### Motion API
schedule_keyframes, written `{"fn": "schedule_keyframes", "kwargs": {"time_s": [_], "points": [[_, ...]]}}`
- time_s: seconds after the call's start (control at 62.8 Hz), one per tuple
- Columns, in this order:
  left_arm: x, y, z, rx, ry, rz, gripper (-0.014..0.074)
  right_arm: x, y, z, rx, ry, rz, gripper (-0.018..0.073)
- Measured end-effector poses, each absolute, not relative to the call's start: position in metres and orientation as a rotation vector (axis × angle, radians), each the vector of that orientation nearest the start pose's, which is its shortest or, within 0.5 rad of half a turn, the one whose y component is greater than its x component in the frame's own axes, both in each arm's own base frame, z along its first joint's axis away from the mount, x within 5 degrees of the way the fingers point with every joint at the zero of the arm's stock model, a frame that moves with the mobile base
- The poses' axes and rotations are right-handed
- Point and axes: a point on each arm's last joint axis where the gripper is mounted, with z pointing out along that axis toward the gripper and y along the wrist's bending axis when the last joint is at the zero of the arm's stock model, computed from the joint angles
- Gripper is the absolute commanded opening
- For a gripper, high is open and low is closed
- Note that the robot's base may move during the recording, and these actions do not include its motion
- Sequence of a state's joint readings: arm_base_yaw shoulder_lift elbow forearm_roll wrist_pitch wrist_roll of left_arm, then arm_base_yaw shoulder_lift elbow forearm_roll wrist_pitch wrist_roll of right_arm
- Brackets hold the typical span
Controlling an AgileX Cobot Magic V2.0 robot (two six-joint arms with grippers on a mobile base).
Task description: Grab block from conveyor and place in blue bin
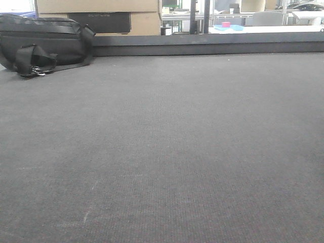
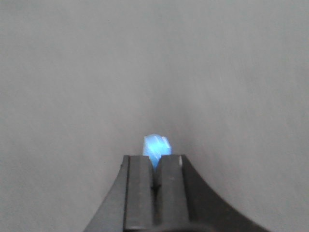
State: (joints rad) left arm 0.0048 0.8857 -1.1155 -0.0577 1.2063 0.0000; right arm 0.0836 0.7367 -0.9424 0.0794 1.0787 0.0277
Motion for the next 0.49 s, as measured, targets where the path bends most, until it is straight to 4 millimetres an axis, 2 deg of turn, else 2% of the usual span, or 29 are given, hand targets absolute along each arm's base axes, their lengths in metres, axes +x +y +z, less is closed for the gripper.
{"fn": "schedule_keyframes", "kwargs": {"time_s": [0.111,0.271,0.494], "points": [[0.171,-0.005,0.388,-0.005,2.537,-0.079,-0.0111,0.135,0.017,0.364,-0.060,2.487,0.135,-0.0162],[0.214,-0.005,0.367,-0.015,2.597,-0.090,-0.0111,0.160,0.019,0.346,-0.060,2.631,0.131,-0.0162],[0.247,-0.003,0.336,-0.021,2.720,-0.074,-0.0111,0.196,0.021,0.315,-0.003,2.809,0.115,-0.0162]]}}
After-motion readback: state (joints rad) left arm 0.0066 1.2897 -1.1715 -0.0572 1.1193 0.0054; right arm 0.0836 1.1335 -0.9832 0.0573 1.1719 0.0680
